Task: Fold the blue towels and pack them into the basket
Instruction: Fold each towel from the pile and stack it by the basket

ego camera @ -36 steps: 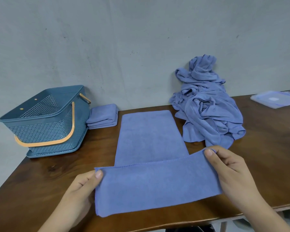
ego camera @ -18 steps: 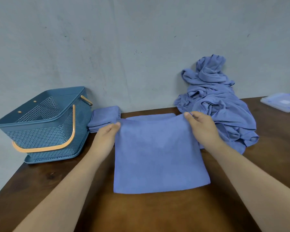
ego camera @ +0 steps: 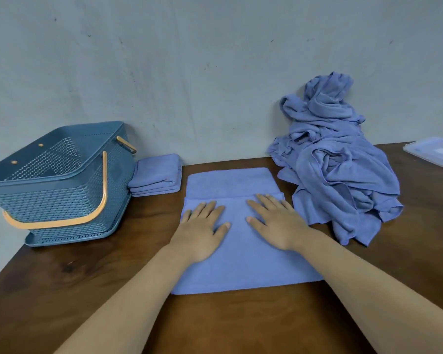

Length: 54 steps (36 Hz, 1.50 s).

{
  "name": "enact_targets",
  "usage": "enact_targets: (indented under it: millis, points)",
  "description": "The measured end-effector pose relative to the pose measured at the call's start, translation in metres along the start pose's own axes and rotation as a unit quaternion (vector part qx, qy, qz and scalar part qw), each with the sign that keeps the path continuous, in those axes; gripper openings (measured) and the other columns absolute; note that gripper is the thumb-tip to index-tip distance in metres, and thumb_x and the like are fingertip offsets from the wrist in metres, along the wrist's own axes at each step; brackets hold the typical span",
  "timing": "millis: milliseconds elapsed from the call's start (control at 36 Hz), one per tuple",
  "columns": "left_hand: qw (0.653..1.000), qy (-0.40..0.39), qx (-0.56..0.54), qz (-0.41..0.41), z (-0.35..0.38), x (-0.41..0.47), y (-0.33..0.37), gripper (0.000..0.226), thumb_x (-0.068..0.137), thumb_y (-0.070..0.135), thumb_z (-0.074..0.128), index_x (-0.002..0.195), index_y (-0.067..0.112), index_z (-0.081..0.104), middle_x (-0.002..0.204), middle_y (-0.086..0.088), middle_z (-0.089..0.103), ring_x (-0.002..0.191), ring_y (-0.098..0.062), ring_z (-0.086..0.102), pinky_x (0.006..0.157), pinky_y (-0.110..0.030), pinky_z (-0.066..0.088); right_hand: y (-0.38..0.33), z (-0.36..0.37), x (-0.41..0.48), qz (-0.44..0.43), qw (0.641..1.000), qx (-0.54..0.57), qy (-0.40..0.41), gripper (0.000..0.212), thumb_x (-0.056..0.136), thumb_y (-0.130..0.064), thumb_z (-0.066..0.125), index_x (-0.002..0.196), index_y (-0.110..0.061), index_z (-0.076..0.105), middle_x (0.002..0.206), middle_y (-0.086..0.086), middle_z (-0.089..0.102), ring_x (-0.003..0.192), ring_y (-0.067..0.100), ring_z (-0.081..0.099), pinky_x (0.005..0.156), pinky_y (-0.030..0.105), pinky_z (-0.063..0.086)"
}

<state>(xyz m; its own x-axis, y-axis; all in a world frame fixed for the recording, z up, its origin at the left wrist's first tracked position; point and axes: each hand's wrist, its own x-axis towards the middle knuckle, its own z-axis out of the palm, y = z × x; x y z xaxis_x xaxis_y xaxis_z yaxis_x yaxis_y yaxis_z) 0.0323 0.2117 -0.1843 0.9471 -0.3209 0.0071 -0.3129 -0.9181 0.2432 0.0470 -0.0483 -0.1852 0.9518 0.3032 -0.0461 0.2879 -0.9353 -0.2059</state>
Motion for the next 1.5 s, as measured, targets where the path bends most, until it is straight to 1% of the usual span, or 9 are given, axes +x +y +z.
enact_targets:
  millis: [417,556,611,778,1000,1194,1389,1444,1500]
  points:
    - [1.0,0.005,0.007,-0.016,0.018,-0.129,0.037,0.074,0.101,0.074,0.011,0.168,0.044,0.003,0.176,0.02,-0.01,0.161,-0.005,-0.019,0.132,-0.04,-0.009,-0.046,0.016,-0.127,-0.025,0.999,-0.046,-0.008,0.073,0.103,-0.069,0.004,0.167,-0.038,-0.011,0.175,-0.006,-0.022,0.161,0.016,-0.02,0.131,0.043,-0.005]
    - [0.999,0.041,0.008,0.008,-0.001,-0.117,0.038,0.071,0.1,0.075,0.018,0.16,0.041,0.033,0.17,0.016,0.025,0.158,-0.005,0.013,0.13,-0.034,0.01,-0.05,-0.005,-0.115,-0.06,0.997,-0.04,0.031,0.077,0.099,-0.075,0.009,0.165,-0.039,0.022,0.177,-0.007,0.01,0.162,0.015,0.006,0.129,0.039,0.009]
    - [0.998,0.049,-0.012,0.035,-0.009,-0.093,0.035,0.062,0.105,0.068,0.03,0.16,0.038,0.037,0.169,0.013,0.03,0.158,-0.007,0.017,0.13,-0.033,0.013,-0.05,-0.011,-0.092,-0.103,0.994,-0.023,0.032,0.071,0.102,-0.074,0.015,0.165,-0.042,0.023,0.177,-0.011,0.011,0.162,0.012,0.005,0.13,0.039,0.01]
    - [0.999,-0.024,0.004,0.04,-0.013,-0.023,0.0,0.064,0.109,0.064,0.031,0.168,0.04,0.023,0.178,0.014,0.012,0.164,-0.009,0.003,0.133,-0.044,0.007,-0.025,-0.016,-0.023,-0.111,0.992,0.001,-0.064,0.068,0.106,-0.071,0.027,0.167,-0.047,0.011,0.176,-0.018,-0.002,0.161,0.005,-0.007,0.132,0.041,0.0]
    - [0.998,-0.033,-0.001,-0.052,-0.022,-0.006,-0.068,0.084,0.094,0.089,0.022,0.167,0.051,0.006,0.177,0.016,-0.007,0.163,-0.007,-0.012,0.132,-0.04,-0.004,0.036,-0.011,0.001,-0.014,0.999,0.038,-0.032,0.079,0.092,-0.087,0.021,0.163,-0.057,0.008,0.175,-0.02,-0.01,0.158,-0.002,-0.017,0.13,0.04,-0.007]
    - [0.998,-0.019,-0.005,-0.06,-0.02,-0.005,-0.073,0.094,0.088,0.093,0.019,0.169,0.046,0.005,0.177,0.017,-0.006,0.163,-0.006,-0.01,0.132,-0.039,-0.003,0.042,-0.008,0.004,0.004,0.999,0.034,-0.013,0.084,0.088,-0.091,0.02,0.163,-0.057,0.007,0.175,-0.02,-0.008,0.16,0.004,-0.012,0.131,0.041,-0.002]
    - [0.997,0.025,-0.037,-0.065,-0.015,-0.005,-0.078,0.087,0.096,0.082,0.033,0.169,0.036,0.02,0.178,0.012,0.008,0.164,-0.008,0.001,0.133,-0.038,0.003,0.038,-0.01,0.002,-0.002,0.999,0.037,0.013,0.073,0.096,-0.083,0.028,0.163,-0.055,0.017,0.176,-0.016,0.002,0.163,0.012,-0.002,0.131,0.044,0.002]
    - [0.994,0.048,-0.057,-0.076,-0.015,-0.005,-0.08,0.079,0.102,0.074,0.035,0.168,0.032,0.027,0.177,0.008,0.015,0.164,-0.011,0.006,0.133,-0.04,0.007,0.038,-0.014,0.0,-0.016,0.997,0.064,0.048,0.06,0.103,-0.07,0.036,0.161,-0.051,0.032,0.175,-0.013,0.015,0.162,0.015,0.008,0.131,0.047,0.008]
    - [0.991,0.079,-0.076,-0.08,-0.017,-0.007,-0.081,0.069,0.106,0.064,0.039,0.164,0.027,0.037,0.173,0.004,0.029,0.162,-0.016,0.018,0.132,-0.043,0.016,0.04,-0.022,-0.003,-0.056,0.988,0.097,0.104,0.041,0.108,-0.047,0.049,0.148,-0.042,0.056,0.162,-0.012,0.044,0.152,0.016,0.034,0.125,0.048,0.028]
